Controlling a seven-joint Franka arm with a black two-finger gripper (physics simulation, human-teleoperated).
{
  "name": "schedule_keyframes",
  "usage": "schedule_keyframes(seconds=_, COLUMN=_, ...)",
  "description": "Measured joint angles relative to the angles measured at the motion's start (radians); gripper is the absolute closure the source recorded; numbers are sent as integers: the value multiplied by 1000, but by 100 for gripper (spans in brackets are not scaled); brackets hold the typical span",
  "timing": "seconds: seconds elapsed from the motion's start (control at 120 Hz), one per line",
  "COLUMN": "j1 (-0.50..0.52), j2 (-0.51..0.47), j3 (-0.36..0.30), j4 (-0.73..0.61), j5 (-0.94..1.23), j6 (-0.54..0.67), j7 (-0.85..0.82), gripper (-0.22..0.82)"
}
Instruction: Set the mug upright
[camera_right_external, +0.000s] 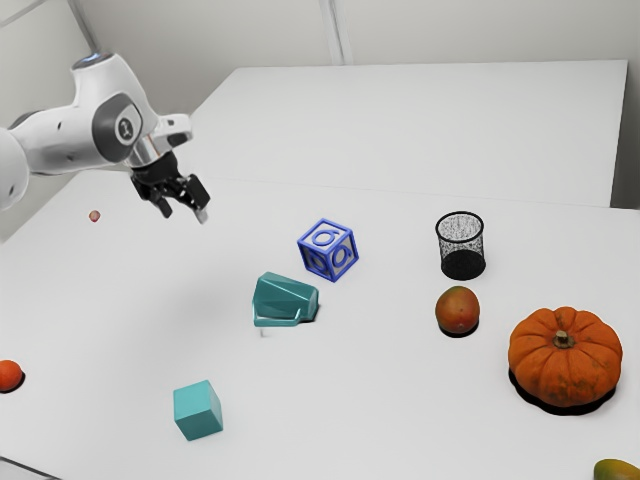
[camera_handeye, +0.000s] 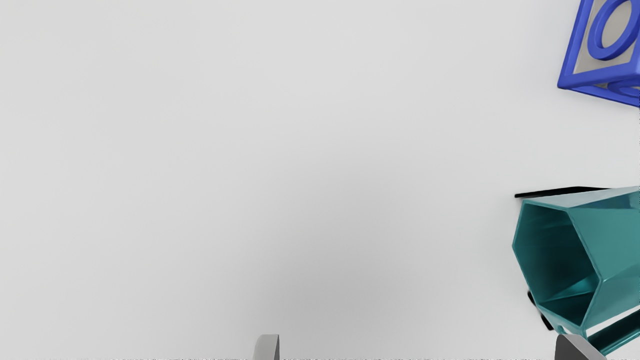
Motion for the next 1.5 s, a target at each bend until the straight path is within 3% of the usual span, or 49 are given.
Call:
schedule_keyframes(seconds=0.167, j1=-9, j2=-48, j3=16, j4=-119, j5=-73, j6=48, j7=9, gripper=0)
schedule_keyframes(seconds=0.342, j1=-25, j2=-43, j3=69, j4=-139, j5=-234, j6=-20, j7=16, gripper=0)
schedule_keyframes(seconds=0.783, j1=-87, j2=73, j3=106, j4=-160, j5=-625, j6=-126, j7=16, gripper=0)
schedule_keyframes(seconds=1.092, j1=-92, j2=138, j3=106, j4=-141, j5=-742, j6=-139, j7=15, gripper=0)
schedule_keyframes(seconds=1.275, j1=-110, j2=186, j3=105, j4=-111, j5=-780, j6=-134, j7=16, gripper=4)
schedule_keyframes(seconds=1.5, j1=-123, j2=219, j3=103, j4=-104, j5=-803, j6=-129, j7=17, gripper=17)
